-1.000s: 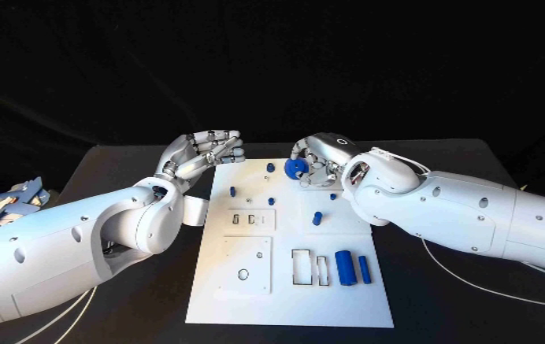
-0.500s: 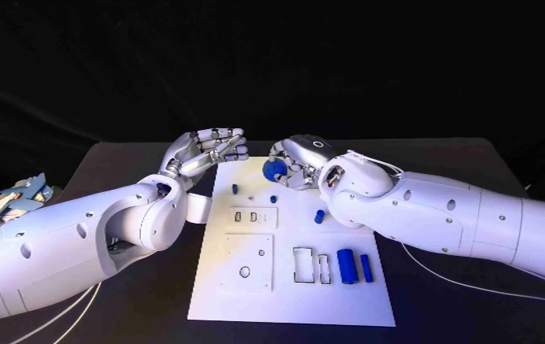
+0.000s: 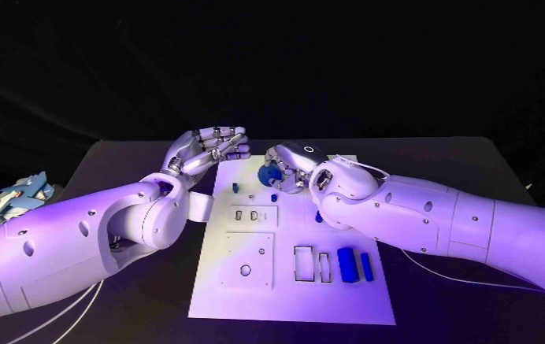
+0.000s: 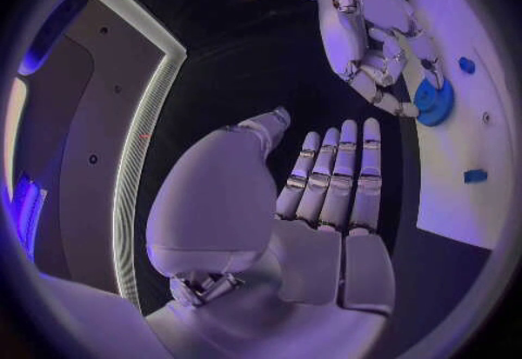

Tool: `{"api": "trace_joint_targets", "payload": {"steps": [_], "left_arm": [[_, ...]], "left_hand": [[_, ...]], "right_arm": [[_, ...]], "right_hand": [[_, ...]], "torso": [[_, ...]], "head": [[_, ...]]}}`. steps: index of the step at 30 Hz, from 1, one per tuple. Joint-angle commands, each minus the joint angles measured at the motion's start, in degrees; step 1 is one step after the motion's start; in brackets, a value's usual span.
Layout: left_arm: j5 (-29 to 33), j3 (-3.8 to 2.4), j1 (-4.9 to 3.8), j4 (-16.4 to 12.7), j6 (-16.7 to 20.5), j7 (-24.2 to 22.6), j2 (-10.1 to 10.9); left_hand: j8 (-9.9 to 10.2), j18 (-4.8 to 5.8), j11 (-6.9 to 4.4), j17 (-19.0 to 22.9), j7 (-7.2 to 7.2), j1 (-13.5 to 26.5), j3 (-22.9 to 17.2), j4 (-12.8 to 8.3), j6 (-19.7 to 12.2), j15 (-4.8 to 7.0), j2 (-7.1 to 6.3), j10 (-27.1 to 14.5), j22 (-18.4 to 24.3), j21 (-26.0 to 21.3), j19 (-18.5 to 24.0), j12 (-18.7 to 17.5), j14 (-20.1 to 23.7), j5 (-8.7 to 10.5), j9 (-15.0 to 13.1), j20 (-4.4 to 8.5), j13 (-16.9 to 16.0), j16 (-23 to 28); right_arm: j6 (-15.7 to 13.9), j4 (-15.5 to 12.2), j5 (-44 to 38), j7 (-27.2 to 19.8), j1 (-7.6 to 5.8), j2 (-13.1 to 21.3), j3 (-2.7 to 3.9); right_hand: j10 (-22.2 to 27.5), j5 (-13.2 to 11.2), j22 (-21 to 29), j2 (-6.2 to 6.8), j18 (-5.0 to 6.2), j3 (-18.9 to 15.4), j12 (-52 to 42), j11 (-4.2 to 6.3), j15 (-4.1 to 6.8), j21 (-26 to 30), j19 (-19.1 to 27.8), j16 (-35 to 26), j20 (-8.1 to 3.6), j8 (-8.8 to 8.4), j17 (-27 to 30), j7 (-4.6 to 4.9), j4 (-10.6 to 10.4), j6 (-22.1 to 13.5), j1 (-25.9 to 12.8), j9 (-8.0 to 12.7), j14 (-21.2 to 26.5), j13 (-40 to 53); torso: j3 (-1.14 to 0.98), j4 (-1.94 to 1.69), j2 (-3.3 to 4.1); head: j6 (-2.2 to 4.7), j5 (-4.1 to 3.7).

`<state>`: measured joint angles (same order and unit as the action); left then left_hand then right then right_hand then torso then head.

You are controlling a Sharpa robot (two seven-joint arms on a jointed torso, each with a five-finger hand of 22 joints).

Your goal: Assemble the parts on the task board

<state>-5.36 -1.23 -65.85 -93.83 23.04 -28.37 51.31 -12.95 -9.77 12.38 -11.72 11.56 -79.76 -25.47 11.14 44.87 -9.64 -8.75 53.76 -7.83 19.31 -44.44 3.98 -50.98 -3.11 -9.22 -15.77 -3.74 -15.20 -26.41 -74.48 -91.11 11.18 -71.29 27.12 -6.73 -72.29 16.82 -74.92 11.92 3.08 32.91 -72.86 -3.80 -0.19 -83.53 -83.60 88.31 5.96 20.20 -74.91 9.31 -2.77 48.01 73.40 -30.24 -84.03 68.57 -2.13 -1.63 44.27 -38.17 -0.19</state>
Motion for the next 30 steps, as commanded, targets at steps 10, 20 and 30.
{"api": "trace_joint_targets", "payload": {"steps": [10, 20, 30], "left_arm": [[0.06, -0.05, -0.07, 0.05, -0.94, -0.48, -0.13], [0.06, -0.05, -0.07, 0.09, -0.91, -0.43, -0.12], [0.06, -0.05, -0.07, 0.15, -0.90, -0.36, -0.07]], "left_hand": [[0.19, -0.64, 0.03, -0.06, 4.04, 0.25, -0.30, -0.19, 0.08, -0.20, 0.30, 0.01, 0.07, 0.38, -0.18, -0.13, 0.22, 0.06, 0.03, -0.19, -0.04, 0.24], [0.19, -0.64, 0.03, -0.06, 4.04, 0.25, -0.30, -0.19, 0.08, -0.20, 0.30, 0.01, 0.07, 0.38, -0.18, -0.13, 0.22, 0.06, 0.03, -0.19, -0.04, 0.24], [0.19, -0.64, 0.03, -0.06, 4.04, 0.25, -0.30, -0.19, 0.08, -0.20, 0.30, 0.01, 0.07, 0.38, -0.18, -0.13, 0.22, 0.06, 0.03, -0.19, -0.04, 0.24]], "right_arm": [[0.65, 2.80, -1.22, -0.33, 1.12, -1.65, -0.06], [0.32, 3.92, -1.31, -0.01, 1.29, -2.41, -0.06], [1.86, 4.35, -0.15, -0.27, 1.30, -2.48, -0.06]], "right_hand": [[-0.25, -0.11, -7.23, -0.57, -0.84, 0.60, -0.06, 0.00, 0.37, -0.15, -0.24, 0.14, 0.10, 0.44, -10.02, -0.71, 0.03, 1.07, -0.24, 0.01, -4.86, -0.08], [0.32, -1.43, -7.23, -0.08, -0.84, 1.18, 0.21, -0.75, -0.19, -0.03, -0.14, 0.19, 0.43, -1.53, -10.14, 0.20, 0.16, -1.26, -1.51, 0.79, -4.88, -0.34], [1.34, -7.14, -7.22, 0.69, -0.77, -2.76, 0.35, -1.93, -1.34, 0.25, 0.03, 0.38, 1.59, -4.89, -10.66, 1.23, -3.37, -4.30, -7.01, 1.88, -4.96, -0.72]], "torso": [[-0.11, 0.10, -0.05], [-0.10, 0.12, -0.06], [-0.12, 0.19, -0.11]], "head": [[-0.05, 0.06], [0.11, 0.14], [0.18, 0.17]]}}
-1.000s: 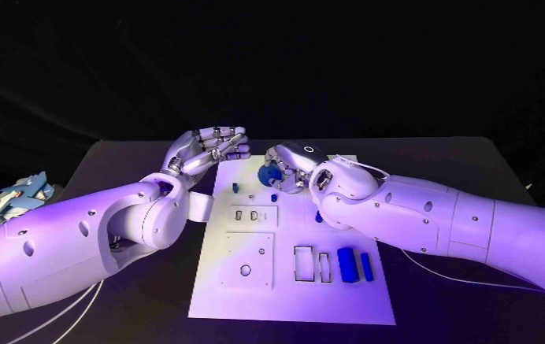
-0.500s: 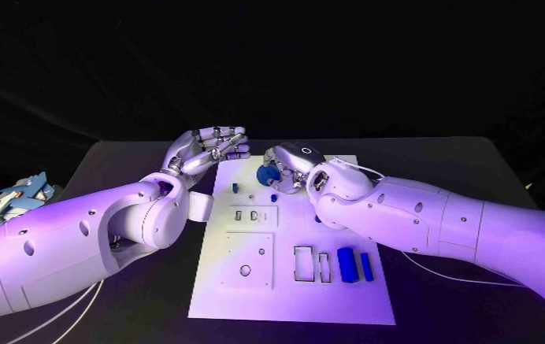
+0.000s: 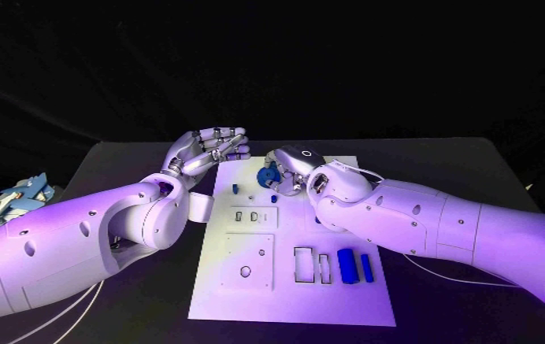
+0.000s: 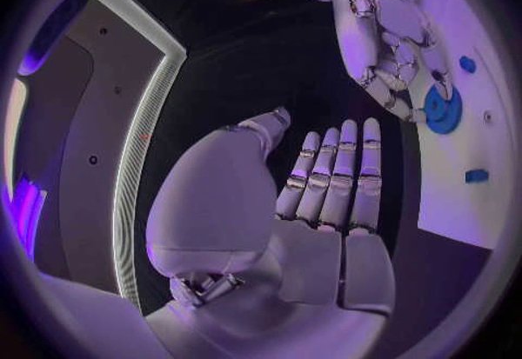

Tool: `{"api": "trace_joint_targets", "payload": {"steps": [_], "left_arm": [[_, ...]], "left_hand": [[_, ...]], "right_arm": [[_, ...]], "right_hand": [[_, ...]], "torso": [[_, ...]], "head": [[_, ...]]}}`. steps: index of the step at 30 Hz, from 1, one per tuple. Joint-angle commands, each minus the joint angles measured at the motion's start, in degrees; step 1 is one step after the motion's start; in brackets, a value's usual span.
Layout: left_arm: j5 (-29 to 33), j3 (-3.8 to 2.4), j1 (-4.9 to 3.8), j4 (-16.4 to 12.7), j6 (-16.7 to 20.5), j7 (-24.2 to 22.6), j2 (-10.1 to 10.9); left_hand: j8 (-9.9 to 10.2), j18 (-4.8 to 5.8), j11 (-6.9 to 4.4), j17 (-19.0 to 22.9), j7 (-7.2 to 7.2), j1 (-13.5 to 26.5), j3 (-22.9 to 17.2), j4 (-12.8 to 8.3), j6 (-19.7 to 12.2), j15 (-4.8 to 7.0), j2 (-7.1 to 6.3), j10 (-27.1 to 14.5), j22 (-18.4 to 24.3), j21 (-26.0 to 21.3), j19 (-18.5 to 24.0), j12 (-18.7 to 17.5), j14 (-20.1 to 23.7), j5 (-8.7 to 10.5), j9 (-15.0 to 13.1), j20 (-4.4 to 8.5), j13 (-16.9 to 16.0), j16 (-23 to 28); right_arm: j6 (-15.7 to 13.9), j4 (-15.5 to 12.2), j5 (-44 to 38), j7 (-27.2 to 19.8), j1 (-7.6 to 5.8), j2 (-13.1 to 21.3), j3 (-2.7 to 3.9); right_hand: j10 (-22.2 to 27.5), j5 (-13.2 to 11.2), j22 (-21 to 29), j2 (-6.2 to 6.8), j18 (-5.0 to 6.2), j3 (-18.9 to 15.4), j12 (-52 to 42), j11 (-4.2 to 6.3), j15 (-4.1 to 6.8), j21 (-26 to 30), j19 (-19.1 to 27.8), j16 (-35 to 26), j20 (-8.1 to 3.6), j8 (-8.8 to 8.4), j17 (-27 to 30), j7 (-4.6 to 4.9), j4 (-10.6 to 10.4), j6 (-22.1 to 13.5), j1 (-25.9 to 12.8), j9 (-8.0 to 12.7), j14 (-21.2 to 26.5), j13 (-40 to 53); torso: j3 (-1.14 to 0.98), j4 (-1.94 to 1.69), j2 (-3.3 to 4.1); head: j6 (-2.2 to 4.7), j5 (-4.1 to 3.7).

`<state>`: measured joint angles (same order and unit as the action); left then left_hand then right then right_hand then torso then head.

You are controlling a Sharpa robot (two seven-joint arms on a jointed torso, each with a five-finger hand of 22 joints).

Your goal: Assemble the parts on the task board

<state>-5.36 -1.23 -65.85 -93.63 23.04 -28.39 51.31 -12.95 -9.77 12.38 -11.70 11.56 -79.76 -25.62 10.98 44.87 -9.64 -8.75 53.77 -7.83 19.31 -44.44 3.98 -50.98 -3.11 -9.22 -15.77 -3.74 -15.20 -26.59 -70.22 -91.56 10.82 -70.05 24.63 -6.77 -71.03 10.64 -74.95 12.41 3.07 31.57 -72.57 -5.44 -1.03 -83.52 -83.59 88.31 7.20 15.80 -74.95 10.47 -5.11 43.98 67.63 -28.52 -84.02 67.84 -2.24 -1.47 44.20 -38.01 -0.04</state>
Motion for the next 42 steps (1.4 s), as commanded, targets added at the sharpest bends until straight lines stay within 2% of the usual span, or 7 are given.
{"api": "trace_joint_targets", "payload": {"steps": [1, 8, 14, 21, 27, 35, 42], "left_arm": [[0.06, -0.05, -0.07, -0.05, -0.89, -0.33, -0.05], [0.06, -0.05, -0.07, -0.05, -0.89, -0.29, 0.01], [0.06, -0.05, -0.07, -0.03, -0.88, -0.27, 0.07], [0.06, -0.05, -0.07, 0.11, -0.82, -0.26, 0.35], [0.06, -0.04, -0.08, 0.16, -0.75, -0.27, 0.73], [0.06, -0.04, -0.09, 0.06, -0.72, -0.21, 1.12], [0.34, -0.03, -0.09, -0.20, -0.97, -0.17, 1.44]], "left_hand": [[0.19, -0.64, 0.03, -0.07, 4.04, 0.25, -0.15, -0.04, 0.08, -0.20, 0.30, 0.00, 0.08, 0.38, -0.18, -0.13, 0.22, 0.06, 0.04, -0.19, -0.04, 0.24], [0.19, -0.64, 0.03, -0.07, 4.04, 0.25, -0.15, -0.04, 0.08, -0.20, 0.30, 0.00, 0.08, 0.38, -0.18, -0.13, 0.22, 0.06, 0.04, -0.19, -0.04, 0.24], [0.19, -0.64, 0.03, -0.07, 4.04, 0.25, -0.15, -0.04, 0.08, -0.20, 0.30, 0.00, 0.08, 0.38, -0.18, -0.13, 0.22, 0.06, 0.04, -0.19, -0.04, 0.24], [0.19, -0.64, 0.03, -0.07, 4.04, 0.25, -0.15, -0.04, 0.08, -0.20, 0.30, 0.00, 0.08, 0.38, -0.18, -0.13, 0.22, 0.06, 0.04, -0.19, -0.04, 0.24], [0.19, -0.64, 0.03, -0.07, 4.04, 0.25, -0.15, -0.04, 0.08, -0.20, 0.30, 0.00, 0.08, 0.38, -0.18, -0.13, 0.22, 0.06, 0.04, -0.19, -0.04, 0.24], [0.27, -0.63, 0.06, -0.13, 4.07, 0.35, -0.27, -0.22, 0.06, -0.23, 0.24, -0.04, 0.12, 0.40, -0.11, -0.17, 0.28, 0.07, 0.05, -0.20, -0.03, 0.32], [0.28, -0.63, 0.06, -0.14, 4.05, 0.39, -0.28, -0.24, 0.06, -0.23, 0.23, -0.03, 0.12, 0.40, -0.10, -0.17, 0.28, 0.07, 0.06, -0.20, -0.04, 0.33]], "right_arm": [[2.30, 0.12, 0.47, 0.01, 0.07, 0.02, -0.02], [3.46, -0.01, 1.15, -0.19, 0.06, 0.36, -0.02], [2.68, -1.02, 1.71, -0.21, 0.05, 1.52, -0.02], [-4.06, -4.83, 3.92, -1.37, -0.21, 5.62, 0.10], [-9.20, -10.43, 9.86, -4.29, -1.28, 11.97, 0.41], [-1.99, -15.58, 20.50, -7.41, -3.36, 21.21, 0.64], [3.89, -15.80, 27.25, -13.81, -3.05, 28.14, 0.53]], "right_hand": [[0.16, -1.14, -7.22, 0.05, -0.77, -2.36, 0.02, -0.32, -0.53, 0.25, 0.01, 0.41, 0.41, -0.71, -10.67, 0.07, -2.10, -0.23, -2.39, 0.17, -4.98, 0.03], [0.28, -0.70, -7.39, -0.69, -0.77, -6.97, -0.28, -0.34, -0.58, 0.31, -0.06, 0.50, 0.51, -1.46, -10.92, 0.01, -6.59, 0.46, -5.45, 0.07, -5.02, 0.26], [0.09, -0.20, -7.44, -1.14, -0.77, -7.57, -0.47, -0.26, -0.53, 0.31, -0.09, 0.52, 0.48, -1.41, -10.97, -0.10, -7.42, 0.94, -5.57, -0.04, -5.03, 0.47], [-0.75, 0.35, -7.98, -1.83, -0.92, -7.65, -1.17, -0.12, -0.41, -0.14, -0.54, 0.62, 0.39, -1.46, -11.30, -0.23, -7.97, 1.22, -5.13, -0.10, -5.11, 1.26], [-0.84, 1.18, -7.87, -2.15, -0.88, -7.32, -1.23, -0.09, -0.36, 0.04, -0.43, 0.55, 0.31, -1.86, -11.08, -0.21, -7.62, 1.15, -3.28, -0.06, -5.05, 1.31], [-0.88, 1.35, -7.77, -2.48, -0.81, -5.54, -1.13, 0.13, -0.16, 0.35, -0.24, 0.44, 0.12, -2.10, -10.76, -0.33, -4.47, 2.43, 2.71, -0.20, -4.97, 1.27], [-0.06, 1.63, -7.23, -0.85, -0.63, -5.32, -0.47, 0.08, -0.19, 1.04, 0.33, 0.38, 0.11, -2.84, -10.62, -0.27, -2.21, 2.18, 5.21, -0.03, -4.92, 0.60]], "torso": [[-0.01, 0.05, -0.03], [-0.07, 0.05, -0.01], [-0.08, 0.08, -0.03], [-0.10, 0.39, -0.22], [-0.35, 1.26, -0.62], [-0.40, 2.25, -1.23], [-0.59, 2.99, -1.53]], "head": [[0.01, 0.01], [0.09, 0.07], [0.04, 0.06], [0.37, -0.01], [0.46, 0.12], [0.58, -0.24], [1.09, -1.23]]}}
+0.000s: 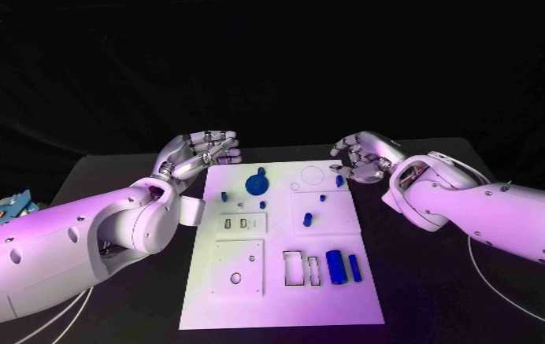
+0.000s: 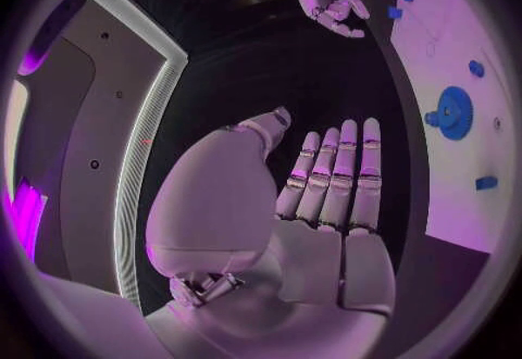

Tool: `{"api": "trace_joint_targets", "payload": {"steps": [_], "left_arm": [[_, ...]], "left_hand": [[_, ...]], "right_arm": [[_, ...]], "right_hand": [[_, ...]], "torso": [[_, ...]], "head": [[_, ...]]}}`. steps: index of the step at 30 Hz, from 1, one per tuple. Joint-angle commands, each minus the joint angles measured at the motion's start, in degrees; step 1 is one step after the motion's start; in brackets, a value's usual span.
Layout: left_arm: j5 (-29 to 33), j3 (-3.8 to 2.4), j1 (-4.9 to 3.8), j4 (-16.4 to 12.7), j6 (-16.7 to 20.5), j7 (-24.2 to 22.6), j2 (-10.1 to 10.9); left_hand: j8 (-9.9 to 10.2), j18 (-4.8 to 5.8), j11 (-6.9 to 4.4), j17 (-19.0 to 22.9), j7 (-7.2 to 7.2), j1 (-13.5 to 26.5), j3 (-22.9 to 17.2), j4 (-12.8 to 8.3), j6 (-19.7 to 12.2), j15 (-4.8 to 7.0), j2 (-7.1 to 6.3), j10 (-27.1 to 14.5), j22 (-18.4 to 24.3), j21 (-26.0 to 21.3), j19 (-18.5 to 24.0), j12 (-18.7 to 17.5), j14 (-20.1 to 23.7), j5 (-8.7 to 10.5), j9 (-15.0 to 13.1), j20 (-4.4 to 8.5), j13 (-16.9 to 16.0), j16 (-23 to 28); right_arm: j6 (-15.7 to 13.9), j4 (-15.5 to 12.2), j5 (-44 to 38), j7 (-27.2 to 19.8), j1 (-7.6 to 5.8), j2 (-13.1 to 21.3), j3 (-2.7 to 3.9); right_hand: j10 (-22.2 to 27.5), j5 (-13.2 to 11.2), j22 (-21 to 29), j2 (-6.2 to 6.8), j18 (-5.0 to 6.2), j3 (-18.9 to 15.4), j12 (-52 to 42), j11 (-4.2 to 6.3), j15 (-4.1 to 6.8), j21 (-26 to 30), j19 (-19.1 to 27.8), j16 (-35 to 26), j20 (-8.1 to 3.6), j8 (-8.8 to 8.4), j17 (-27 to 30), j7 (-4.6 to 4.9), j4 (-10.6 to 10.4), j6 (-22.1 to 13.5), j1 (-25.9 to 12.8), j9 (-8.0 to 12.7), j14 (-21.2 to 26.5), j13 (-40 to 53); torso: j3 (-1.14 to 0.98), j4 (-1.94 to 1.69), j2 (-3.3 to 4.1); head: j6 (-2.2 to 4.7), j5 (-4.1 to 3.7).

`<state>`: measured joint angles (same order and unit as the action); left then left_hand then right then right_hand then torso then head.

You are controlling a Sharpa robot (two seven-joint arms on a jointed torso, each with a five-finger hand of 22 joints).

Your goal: Assemble the parts on the task board

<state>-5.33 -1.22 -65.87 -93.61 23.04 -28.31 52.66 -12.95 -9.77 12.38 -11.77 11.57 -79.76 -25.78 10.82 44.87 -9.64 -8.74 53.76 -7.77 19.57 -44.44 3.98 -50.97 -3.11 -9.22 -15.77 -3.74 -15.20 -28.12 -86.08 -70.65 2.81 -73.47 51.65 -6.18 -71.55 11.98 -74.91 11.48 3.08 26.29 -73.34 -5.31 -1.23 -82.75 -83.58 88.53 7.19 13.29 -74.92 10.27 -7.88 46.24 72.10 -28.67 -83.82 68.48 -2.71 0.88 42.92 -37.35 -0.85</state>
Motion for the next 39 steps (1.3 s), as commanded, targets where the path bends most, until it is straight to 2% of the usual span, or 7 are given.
{"api": "trace_joint_targets", "payload": {"steps": [1, 7, 13, 22, 28, 32, 39], "left_arm": [[0.32, -0.04, -0.07, -0.24, -1.00, -0.24, 0.14], [0.37, -0.04, -0.07, -0.32, -1.26, -0.29, 0.19], [0.38, -0.04, -0.07, 0.06, -1.32, -0.18, 0.25], [0.39, -0.04, -0.07, 0.47, -1.49, -0.15, 0.26], [0.39, -0.04, -0.06, 0.72, -1.61, -0.14, 0.11], [0.39, -0.04, -0.06, 0.87, -1.66, -0.09, 0.05], [0.39, -0.04, -0.06, 0.97, -1.78, 0.08, -0.08]], "left_hand": [[0.28, -0.63, 0.06, -0.07, 4.05, 0.39, -0.12, -0.07, 0.06, -0.23, 0.22, -0.03, 0.06, 0.14, -0.10, -0.17, 0.28, 0.07, 0.06, -0.20, -0.03, 0.33], [0.29, -0.63, 0.05, -0.08, 4.04, 0.39, -0.14, -0.10, 0.06, -0.23, 0.23, -0.03, 0.06, 0.15, -0.11, -0.17, 0.27, 0.07, 0.06, -0.20, -0.03, 0.33], [0.29, -0.63, 0.05, -0.08, 4.04, 0.39, -0.14, -0.10, 0.06, -0.23, 0.23, -0.03, 0.06, 0.15, -0.11, -0.17, 0.27, 0.07, 0.06, -0.20, -0.03, 0.33], [0.29, -0.63, 0.05, -0.08, 4.04, 0.39, -0.14, -0.10, 0.06, -0.23, 0.23, -0.03, 0.06, 0.15, -0.11, -0.17, 0.27, 0.07, 0.06, -0.20, -0.03, 0.33], [0.29, -0.63, 0.05, -0.08, 4.04, 0.39, -0.14, -0.10, 0.06, -0.23, 0.23, -0.03, 0.06, 0.15, -0.11, -0.17, 0.27, 0.07, 0.06, -0.20, -0.03, 0.33], [0.31, -0.64, 0.03, -0.11, 4.01, 0.46, -0.18, -0.15, 0.07, -0.22, 0.21, -0.01, 0.07, 0.18, -0.11, -0.17, 0.26, 0.07, 0.06, -0.20, -0.04, 0.34], [0.31, -0.64, 0.03, -0.11, 4.01, 0.46, -0.18, -0.15, 0.07, -0.22, 0.21, -0.01, 0.07, 0.18, -0.11, -0.17, 0.26, 0.07, 0.06, -0.20, -0.04, 0.34]], "right_arm": [[5.83, 0.30, 6.52, -5.92, 0.48, 1.78, -0.08], [8.14, 2.62, 6.44, -5.90, 1.09, 3.49, -0.20], [9.06, 4.53, 5.16, -5.24, 1.75, 3.12, -0.26], [5.23, 7.28, 5.76, -4.04, 3.03, 0.51, -0.27], [3.81, 7.79, 6.48, -4.48, 3.41, -0.77, -0.27], [3.65, 7.91, 6.68, -4.60, 3.48, -1.37, -0.27], [3.80, 8.55, 6.15, -4.47, 3.52, -2.21, -0.29]], "right_hand": [[0.63, 0.23, -7.18, 0.28, -0.61, -0.06, 0.43, -0.09, -0.02, 0.38, 0.41, 0.17, 0.14, -0.57, -10.68, -0.03, 0.78, -0.40, 0.99, 0.20, -5.13, -0.19], [1.79, -1.30, -6.40, 0.73, -0.36, -0.63, 1.31, -0.20, -0.13, 1.27, 1.15, 0.06, 0.25, -1.65, -10.39, 0.03, 0.83, -1.67, 0.98, 0.49, -5.05, -1.22], [1.90, -0.75, -6.41, 0.69, -0.35, -0.33, 1.30, -0.12, -0.07, 1.37, 1.16, 0.11, 0.22, -2.18, -10.57, -0.04, 1.84, -1.92, 2.52, 0.55, -5.09, -1.22], [0.92, -0.90, -6.69, -0.38, -0.42, 1.00, 0.53, -0.19, -0.10, 1.20, 0.90, 0.08, 0.21, -2.47, -10.52, 0.14, 2.72, -1.38, 3.91, 0.52, -5.07, -0.42], [0.19, -1.15, -7.07, -0.59, -0.53, 1.39, -0.08, -0.15, -0.08, 0.85, 0.56, 0.17, 0.21, -2.35, -10.83, 0.06, 2.86, -0.74, 4.00, 0.45, -5.15, 0.26], [-0.14, -1.33, -7.22, -0.64, -0.57, 1.47, -0.35, -0.06, -0.03, 0.71, 0.42, 0.22, 0.19, -2.31, -10.98, -0.06, 2.74, -0.36, 3.70, 0.43, -5.19, 0.53], [-0.21, -1.40, -7.27, -0.74, -0.58, 1.61, -0.41, 0.01, 0.02, 0.68, 0.38, 0.25, 0.15, -2.22, -11.05, -0.12, 2.72, 0.06, 3.59, 0.39, -5.21, 0.56]], "torso": [[-0.16, 0.75, -0.29], [-0.14, 0.82, -0.32], [-0.41, 0.55, -0.20], [-0.74, 0.40, 0.03], [-0.71, 0.35, 0.00], [-0.64, 0.50, -0.08], [-0.71, 0.56, -0.07]], "head": [[0.40, -0.56], [0.33, -1.04], [-0.35, -0.79], [-0.87, -0.66], [-1.23, -0.62], [-1.34, -0.58], [-1.38, -0.50]]}}
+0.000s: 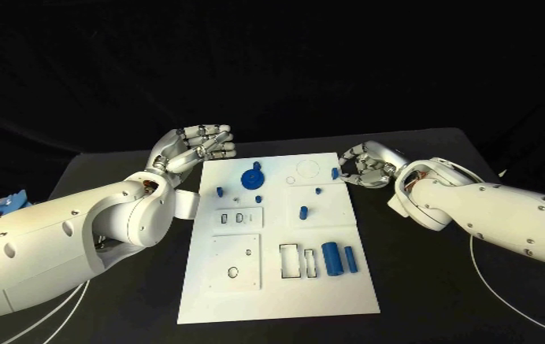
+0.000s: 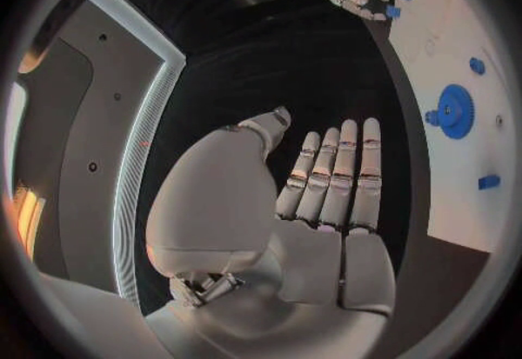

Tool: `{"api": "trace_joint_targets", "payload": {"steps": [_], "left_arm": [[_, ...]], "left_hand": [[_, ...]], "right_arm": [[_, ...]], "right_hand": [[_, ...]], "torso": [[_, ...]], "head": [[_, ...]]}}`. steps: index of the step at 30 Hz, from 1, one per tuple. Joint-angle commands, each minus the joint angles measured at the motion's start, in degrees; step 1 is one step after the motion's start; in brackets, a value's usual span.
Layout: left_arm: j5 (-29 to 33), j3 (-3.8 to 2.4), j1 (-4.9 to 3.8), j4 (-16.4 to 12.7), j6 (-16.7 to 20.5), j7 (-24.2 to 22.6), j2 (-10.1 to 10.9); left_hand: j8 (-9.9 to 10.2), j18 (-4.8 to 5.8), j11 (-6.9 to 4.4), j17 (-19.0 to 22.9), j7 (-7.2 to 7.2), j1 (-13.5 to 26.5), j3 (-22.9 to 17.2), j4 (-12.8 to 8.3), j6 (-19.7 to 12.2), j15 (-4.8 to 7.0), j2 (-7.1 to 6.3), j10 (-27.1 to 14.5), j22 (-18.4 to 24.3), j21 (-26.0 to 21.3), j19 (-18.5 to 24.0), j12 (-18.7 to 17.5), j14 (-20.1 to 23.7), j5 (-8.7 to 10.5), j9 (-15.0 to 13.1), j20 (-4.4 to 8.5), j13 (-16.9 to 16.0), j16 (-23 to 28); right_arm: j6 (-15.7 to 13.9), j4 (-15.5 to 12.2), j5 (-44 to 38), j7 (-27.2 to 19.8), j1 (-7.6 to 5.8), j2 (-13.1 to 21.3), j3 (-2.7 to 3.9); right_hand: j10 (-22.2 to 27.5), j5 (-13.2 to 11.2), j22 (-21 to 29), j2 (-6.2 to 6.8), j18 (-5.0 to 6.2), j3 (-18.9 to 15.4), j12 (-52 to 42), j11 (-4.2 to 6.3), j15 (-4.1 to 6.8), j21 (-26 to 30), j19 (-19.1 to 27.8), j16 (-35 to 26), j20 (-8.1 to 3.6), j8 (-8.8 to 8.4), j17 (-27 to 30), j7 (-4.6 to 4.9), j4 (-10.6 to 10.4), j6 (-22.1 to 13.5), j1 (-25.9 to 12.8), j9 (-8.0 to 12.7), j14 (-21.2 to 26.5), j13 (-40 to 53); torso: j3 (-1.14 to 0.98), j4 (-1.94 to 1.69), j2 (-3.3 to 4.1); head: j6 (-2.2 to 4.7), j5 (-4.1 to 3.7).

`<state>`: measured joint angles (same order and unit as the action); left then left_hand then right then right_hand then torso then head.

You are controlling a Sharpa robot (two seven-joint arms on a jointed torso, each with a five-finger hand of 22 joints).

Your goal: Assemble the parts on the task board

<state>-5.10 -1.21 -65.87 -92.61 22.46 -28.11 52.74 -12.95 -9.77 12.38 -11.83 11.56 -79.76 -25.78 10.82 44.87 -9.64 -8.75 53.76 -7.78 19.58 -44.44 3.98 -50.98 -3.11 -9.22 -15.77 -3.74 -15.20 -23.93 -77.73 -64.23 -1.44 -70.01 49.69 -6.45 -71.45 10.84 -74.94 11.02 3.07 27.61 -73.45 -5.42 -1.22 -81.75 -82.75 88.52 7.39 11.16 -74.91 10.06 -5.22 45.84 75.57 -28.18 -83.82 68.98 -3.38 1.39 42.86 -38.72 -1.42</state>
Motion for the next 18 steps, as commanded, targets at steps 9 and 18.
{"api": "trace_joint_targets", "payload": {"steps": [9, 18], "left_arm": [[0.16, -0.04, -0.06, -0.04, -1.28, 0.00, -0.24], [0.16, -0.04, -0.06, 0.06, -1.35, 0.20, -0.31]], "left_hand": [[0.33, -0.64, 0.04, -0.07, 4.02, 0.54, -0.21, -0.16, 0.07, -0.22, 0.23, -0.03, 0.09, 0.18, -0.10, -0.18, 0.27, 0.07, 0.07, -0.20, -0.03, 0.37], [0.33, -0.64, 0.04, -0.07, 4.02, 0.54, -0.21, -0.16, 0.07, -0.22, 0.23, -0.03, 0.09, 0.18, -0.10, -0.18, 0.27, 0.07, 0.07, -0.20, -0.03, 0.37]], "right_arm": [[-0.04, 0.57, -1.83, 0.11, 0.08, -1.08, -0.04], [0.49, 0.60, -2.79, 0.32, 0.08, -1.57, -0.10]], "right_hand": [[-0.29, -0.38, -7.32, -0.29, -0.59, 0.52, -0.29, 0.19, 0.08, -0.38, -0.52, 0.26, -0.10, -0.12, -11.10, 0.04, 0.25, 0.66, 0.27, -0.09, -5.22, 0.02], [-0.29, -0.48, -7.34, -0.27, -0.60, 0.62, -0.29, 0.19, 0.10, -0.38, -0.53, 0.27, -0.12, -0.18, -11.12, 0.05, 0.37, 0.66, 0.38, -0.07, -5.23, 0.01]], "torso": [[0.00, -0.02, 0.05], [0.02, 0.01, 0.05]], "head": [[-0.06, -0.03], [-0.18, 0.05]]}}
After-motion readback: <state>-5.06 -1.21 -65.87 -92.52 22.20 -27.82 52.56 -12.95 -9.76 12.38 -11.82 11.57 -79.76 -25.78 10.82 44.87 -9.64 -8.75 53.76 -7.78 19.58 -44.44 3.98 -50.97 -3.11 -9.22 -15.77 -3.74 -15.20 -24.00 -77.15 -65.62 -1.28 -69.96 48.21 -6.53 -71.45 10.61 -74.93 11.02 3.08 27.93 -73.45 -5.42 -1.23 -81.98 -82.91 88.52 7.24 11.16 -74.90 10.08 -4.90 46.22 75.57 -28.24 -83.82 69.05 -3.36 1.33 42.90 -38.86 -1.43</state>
